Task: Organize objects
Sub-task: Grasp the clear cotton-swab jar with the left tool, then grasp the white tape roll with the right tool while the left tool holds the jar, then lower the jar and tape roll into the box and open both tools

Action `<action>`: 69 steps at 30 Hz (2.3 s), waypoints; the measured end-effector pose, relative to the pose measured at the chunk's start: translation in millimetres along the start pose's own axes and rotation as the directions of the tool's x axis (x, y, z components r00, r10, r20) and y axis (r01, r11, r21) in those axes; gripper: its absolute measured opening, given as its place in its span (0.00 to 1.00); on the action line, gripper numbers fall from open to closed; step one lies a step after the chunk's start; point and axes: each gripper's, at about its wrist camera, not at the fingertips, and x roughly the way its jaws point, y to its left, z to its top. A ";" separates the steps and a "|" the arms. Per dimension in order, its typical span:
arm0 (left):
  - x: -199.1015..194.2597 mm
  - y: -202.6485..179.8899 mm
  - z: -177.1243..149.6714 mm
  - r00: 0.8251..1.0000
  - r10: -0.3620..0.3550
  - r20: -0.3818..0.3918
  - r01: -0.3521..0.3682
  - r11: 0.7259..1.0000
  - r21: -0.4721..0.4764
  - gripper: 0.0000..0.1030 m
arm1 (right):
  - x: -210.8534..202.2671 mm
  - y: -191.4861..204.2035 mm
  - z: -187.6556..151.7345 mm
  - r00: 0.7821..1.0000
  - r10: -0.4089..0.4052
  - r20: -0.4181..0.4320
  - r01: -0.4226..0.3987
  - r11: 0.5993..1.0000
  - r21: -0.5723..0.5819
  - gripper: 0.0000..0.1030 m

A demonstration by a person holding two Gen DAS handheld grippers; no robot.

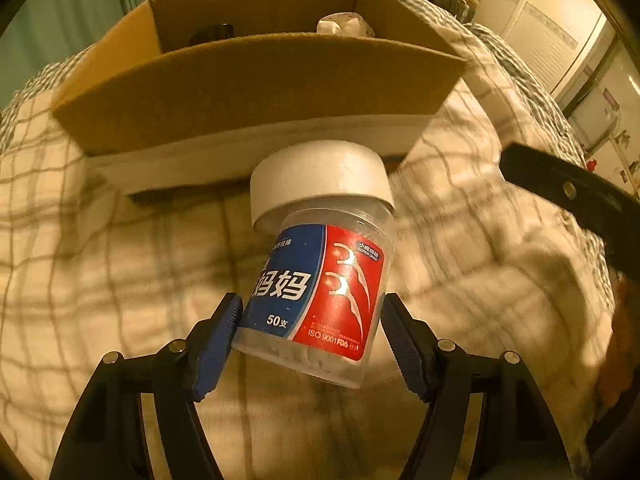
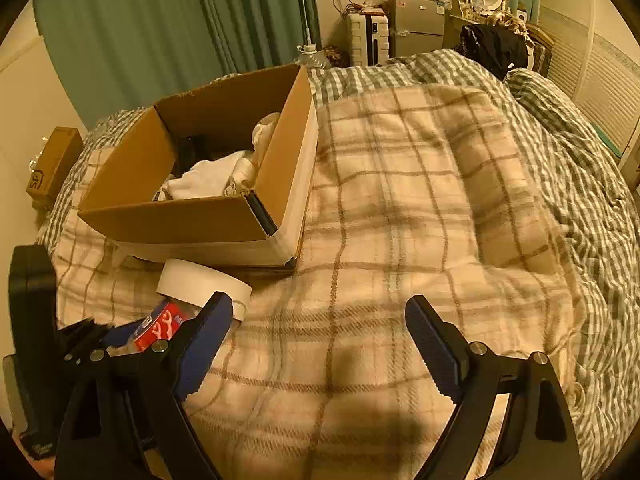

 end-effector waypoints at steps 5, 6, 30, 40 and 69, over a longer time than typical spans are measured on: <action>-40.5 14.8 -15.4 0.998 -0.027 0.064 0.030 0.998 -0.052 0.69 | -17.8 2.3 0.3 1.000 -0.021 0.021 0.021 1.000 -0.002 0.86; -48.6 19.0 -17.5 0.996 -0.028 0.080 0.033 0.997 -0.065 0.68 | -20.2 3.2 0.8 0.999 -0.024 0.023 0.025 1.000 -0.003 0.86; -50.2 114.2 -1.6 0.927 0.252 0.280 -0.132 0.913 -0.385 0.68 | 57.6 93.1 15.8 0.987 0.031 -0.155 -0.033 0.999 -0.011 0.86; -38.3 113.3 -4.7 0.935 0.237 0.262 -0.130 0.920 -0.370 0.68 | 104.6 96.9 6.8 0.965 0.065 -0.254 -0.058 0.998 0.033 0.85; -188.6 43.4 53.4 0.884 0.121 0.451 -0.030 0.979 -0.204 0.66 | -134.6 79.5 81.9 0.979 0.105 0.174 -0.088 0.991 -0.104 0.81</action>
